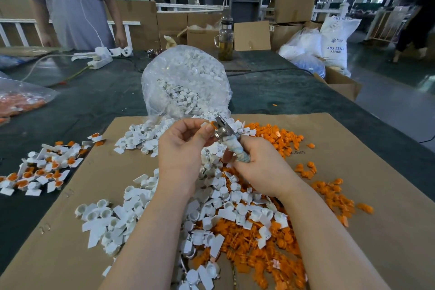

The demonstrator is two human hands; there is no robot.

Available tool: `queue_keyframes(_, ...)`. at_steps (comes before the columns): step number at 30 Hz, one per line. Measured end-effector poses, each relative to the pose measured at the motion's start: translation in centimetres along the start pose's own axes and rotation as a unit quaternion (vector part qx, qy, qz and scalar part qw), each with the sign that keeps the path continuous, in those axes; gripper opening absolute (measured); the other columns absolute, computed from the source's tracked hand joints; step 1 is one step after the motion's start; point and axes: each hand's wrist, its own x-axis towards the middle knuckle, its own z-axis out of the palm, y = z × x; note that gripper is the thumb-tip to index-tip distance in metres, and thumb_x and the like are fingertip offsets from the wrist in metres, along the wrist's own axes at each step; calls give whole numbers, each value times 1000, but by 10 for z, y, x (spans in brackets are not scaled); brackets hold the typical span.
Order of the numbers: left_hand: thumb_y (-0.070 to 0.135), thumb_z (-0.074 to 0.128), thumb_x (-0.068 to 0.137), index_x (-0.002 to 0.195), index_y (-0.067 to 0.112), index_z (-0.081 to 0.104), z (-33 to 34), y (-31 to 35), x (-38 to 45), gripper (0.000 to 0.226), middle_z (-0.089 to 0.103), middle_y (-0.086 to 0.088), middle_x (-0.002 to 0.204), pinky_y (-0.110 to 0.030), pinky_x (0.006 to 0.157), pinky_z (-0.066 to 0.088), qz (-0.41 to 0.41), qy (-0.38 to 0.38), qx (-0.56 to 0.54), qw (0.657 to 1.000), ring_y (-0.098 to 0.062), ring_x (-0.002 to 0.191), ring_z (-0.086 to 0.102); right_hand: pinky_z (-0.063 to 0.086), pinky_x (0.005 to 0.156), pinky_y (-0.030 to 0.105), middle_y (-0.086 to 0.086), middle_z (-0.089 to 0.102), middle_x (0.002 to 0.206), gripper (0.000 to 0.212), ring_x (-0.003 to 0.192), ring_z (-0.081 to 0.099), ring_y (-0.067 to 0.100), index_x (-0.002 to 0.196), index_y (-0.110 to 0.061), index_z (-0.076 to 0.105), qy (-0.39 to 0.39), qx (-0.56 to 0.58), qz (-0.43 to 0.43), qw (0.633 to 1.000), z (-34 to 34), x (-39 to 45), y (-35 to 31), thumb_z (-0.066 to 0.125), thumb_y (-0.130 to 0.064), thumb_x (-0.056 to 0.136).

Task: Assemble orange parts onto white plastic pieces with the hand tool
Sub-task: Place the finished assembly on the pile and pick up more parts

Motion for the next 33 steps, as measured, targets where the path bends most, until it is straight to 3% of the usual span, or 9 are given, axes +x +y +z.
queue_keyframes(6,2,70,86,82,12,69,-2,1,1,11,73,5,68,-20,67,58,-33,3,-4,999,-7,63,68,37,46,24,-5,58,69,12,55,51,6,79,-22,56,16,-28,1,999,3,1,2,60,-18,90)
queue_keyframes(9,6,71,82,89,9,69,-12,7,4,8,77,-3,82,-21,69,59,-85,57,-90,991,-13,75,74,39,49,22,-8,57,70,14,61,53,5,78,-27,52,36,-80,4,996,4,1,2,60,-21,88)
queue_keyframes(11,8,70,84,96,7,68,-26,11,11,13,78,-7,92,-21,70,59,-127,144,-186,964,-13,81,75,46,54,32,-6,61,78,7,67,54,9,85,-24,55,47,-102,22,993,2,1,4,61,-24,88)
queue_keyframes(15,8,59,98,105,4,62,-57,14,25,9,74,-9,99,-21,71,60,-169,307,-312,883,-10,79,75,30,48,27,-8,53,68,27,60,49,10,71,-30,40,89,-151,62,982,-2,1,9,61,-27,87)
queue_keyframes(21,8,37,106,139,1,50,-78,14,31,36,65,-8,123,-28,86,58,-146,392,-407,812,-9,97,70,29,46,25,-4,53,65,25,58,49,13,66,-25,44,156,-172,183,955,-9,2,21,57,-24,88)
queue_keyframes(25,9,41,104,137,3,54,-80,15,28,36,64,-4,127,-24,95,52,-134,384,-404,819,-8,109,65,33,46,24,-3,56,71,19,61,52,14,74,-24,51,133,-195,231,944,-10,1,28,63,-31,86)
queue_keyframes(27,9,47,102,132,6,58,-78,16,27,32,65,0,121,-19,91,54,-145,375,-368,838,-6,109,64,35,47,24,-2,59,74,15,63,55,15,83,-22,57,123,-197,241,942,-9,1,28,64,-34,86)
queue_keyframes(30,13,64,93,108,19,68,-74,18,28,16,70,7,95,-13,62,54,-208,335,-179,901,3,79,65,32,46,24,-4,55,74,16,63,51,15,87,-22,56,121,-221,247,936,-7,1,27,64,-36,86)
queue_keyframes(33,19,69,90,100,26,69,-64,12,28,12,66,7,93,-27,72,47,-213,240,70,944,-5,78,58,30,44,23,-5,52,71,14,59,47,12,86,-23,54,124,-242,251,929,-6,0,26,64,-32,85)
